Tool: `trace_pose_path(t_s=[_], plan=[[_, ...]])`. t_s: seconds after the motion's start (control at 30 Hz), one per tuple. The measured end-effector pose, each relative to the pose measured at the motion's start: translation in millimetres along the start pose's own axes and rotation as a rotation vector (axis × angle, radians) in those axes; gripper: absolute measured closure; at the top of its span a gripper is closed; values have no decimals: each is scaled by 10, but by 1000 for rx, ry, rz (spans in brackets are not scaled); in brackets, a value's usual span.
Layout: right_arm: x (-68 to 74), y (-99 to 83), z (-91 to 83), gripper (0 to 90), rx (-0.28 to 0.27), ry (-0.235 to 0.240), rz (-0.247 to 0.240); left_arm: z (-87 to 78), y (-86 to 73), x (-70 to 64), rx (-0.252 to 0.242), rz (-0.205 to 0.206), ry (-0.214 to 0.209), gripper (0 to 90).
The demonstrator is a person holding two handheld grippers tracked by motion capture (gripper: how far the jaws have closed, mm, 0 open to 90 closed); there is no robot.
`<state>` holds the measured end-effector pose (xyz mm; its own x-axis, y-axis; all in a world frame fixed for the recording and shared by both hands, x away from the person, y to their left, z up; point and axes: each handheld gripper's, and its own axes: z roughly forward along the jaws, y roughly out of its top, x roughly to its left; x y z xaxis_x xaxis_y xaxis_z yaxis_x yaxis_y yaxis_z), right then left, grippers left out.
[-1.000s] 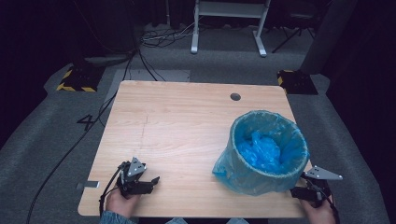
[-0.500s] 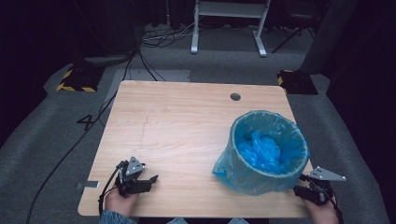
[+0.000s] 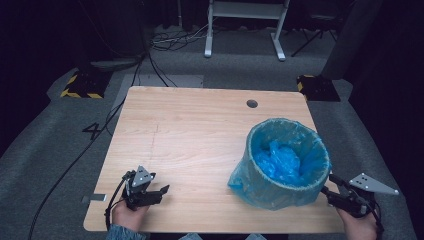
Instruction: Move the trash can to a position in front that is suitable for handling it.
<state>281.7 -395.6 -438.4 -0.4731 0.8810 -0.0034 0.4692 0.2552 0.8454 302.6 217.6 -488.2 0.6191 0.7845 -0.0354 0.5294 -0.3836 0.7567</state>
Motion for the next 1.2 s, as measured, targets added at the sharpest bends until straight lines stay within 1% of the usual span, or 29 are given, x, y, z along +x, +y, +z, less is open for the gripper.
trace_pose_path(t_s=[0.03,0.07,0.1,0.17,0.2,0.23,0.33,0.37,0.43,0.47,0.53,0.6,0.63,0.7,0.77,0.8,0.83,0.87,0.97,1.0,1.03,1.07,1.1,1.13,1.2], plan=[[0,0,0,404,0,0,0,0,0,0,0,0,0,315],[-27,61,10,399,0,-3,-1,-2,30,-5,-10,1,-2,311],[-27,61,10,399,0,-3,-1,-2,30,-5,-10,1,-2,308],[-56,149,19,394,-12,3,3,-2,66,-12,-19,2,-18,304],[-52,191,26,392,-9,6,-1,-3,76,-19,-20,6,-20,304],[-50,264,47,392,-1,10,-19,-12,96,-36,-18,17,-22,304],[-57,332,76,392,5,14,-34,-34,121,-53,-19,30,-20,304],[-71,397,115,393,17,0,-45,-40,132,-61,-24,31,-20,304],[-75,413,126,393,19,5,-42,-44,148,-69,-28,35,-24,303],[-70,443,153,395,15,26,-42,-40,162,-84,-25,37,-26,303],[-34,468,173,414,19,22,-57,-38,170,-87,-21,44,-27,303],[-19,479,185,415,18,16,-64,-27,178,-107,-22,39,-29,303],[15,501,222,420,21,18,-63,-26,185,-106,-18,51,-30,303],[29,508,236,420,21,20,-62,-27,184,-110,-17,50,-32,303],[103,546,310,421,22,39,-66,-41,180,-116,-17,56,-31,303],[134,562,335,421,23,43,-72,-49,179,-115,-17,55,-32,303],[171,581,362,422,23,47,-77,-55,176,-117,-21,45,-33,303],[212,600,389,422,24,54,-82,-63,176,-105,-23,52,-36,300],[342,655,474,420,28,75,-106,-85,167,-97,-31,45,-37,294],[342,655,474,420,28,75,-106,-85,167,-97,-31,45,-37,294],[388,672,503,420,33,74,-116,-92,165,-97,-32,47,-36,294],[475,704,560,420,39,73,-140,-107,163,-99,-30,47,-37,294],[475,704,560,420,39,73,-140,-107,163,-99,-30,47,-37,295],[556,733,615,419,45,89,-150,-118,163,-100,-30,48,-38,294],[638,755,668,417,48,108,-163,-133,166,-94,-35,54,-34,294]])
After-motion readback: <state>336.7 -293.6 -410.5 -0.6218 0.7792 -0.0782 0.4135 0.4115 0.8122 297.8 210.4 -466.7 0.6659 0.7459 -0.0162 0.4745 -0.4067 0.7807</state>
